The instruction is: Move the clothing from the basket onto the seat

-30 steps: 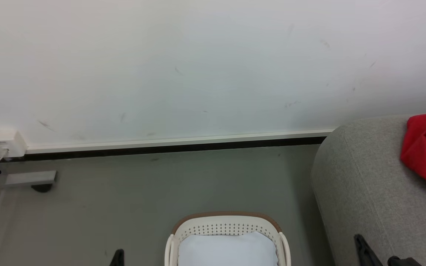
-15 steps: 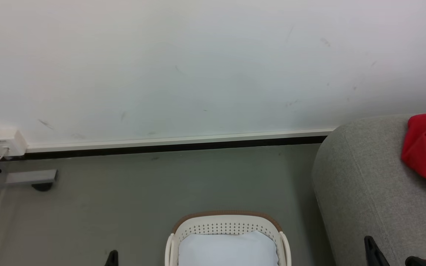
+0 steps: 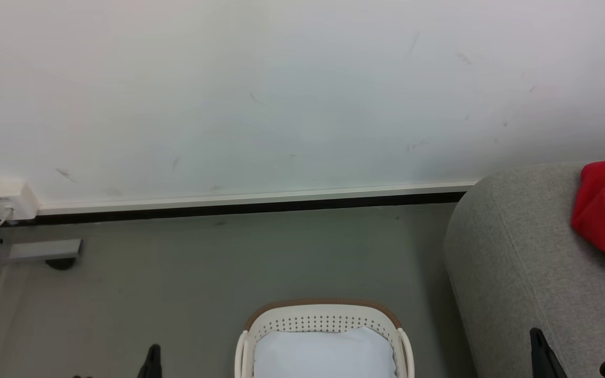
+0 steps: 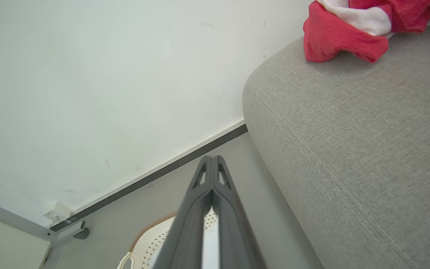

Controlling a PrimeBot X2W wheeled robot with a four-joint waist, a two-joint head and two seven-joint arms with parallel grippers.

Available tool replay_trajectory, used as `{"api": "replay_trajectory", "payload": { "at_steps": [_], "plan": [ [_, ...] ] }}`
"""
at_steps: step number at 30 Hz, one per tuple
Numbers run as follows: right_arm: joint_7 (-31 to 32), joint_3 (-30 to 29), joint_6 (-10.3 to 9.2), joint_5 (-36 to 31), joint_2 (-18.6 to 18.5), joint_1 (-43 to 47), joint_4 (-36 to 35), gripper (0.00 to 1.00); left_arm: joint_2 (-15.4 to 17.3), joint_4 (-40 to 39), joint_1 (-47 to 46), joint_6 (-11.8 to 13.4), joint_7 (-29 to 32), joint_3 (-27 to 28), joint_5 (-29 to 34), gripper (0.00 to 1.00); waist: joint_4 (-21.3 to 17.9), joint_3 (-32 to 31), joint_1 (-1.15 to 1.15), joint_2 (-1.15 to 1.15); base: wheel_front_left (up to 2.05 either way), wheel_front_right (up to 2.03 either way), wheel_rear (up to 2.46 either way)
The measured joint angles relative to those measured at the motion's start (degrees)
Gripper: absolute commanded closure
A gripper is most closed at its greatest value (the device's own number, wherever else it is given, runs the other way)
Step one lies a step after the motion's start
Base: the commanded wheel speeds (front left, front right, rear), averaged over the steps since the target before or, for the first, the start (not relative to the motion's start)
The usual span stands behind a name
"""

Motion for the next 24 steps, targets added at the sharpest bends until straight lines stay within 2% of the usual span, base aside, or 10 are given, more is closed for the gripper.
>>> {"api": "replay_trajectory", "payload": {
  "at_steps": [24],
  "plan": [
    [4.93, -1.91, 0.0, 18.35, -0.11, -1.2, -3.18, 1.0, 0.01, -2.14, -2.24, -1.19, 4.79, 2.33, -17.02, 1.0, 0.22, 0.39, 0.0, 0.0, 0.0, 0.0, 0.0]
  ]
}}
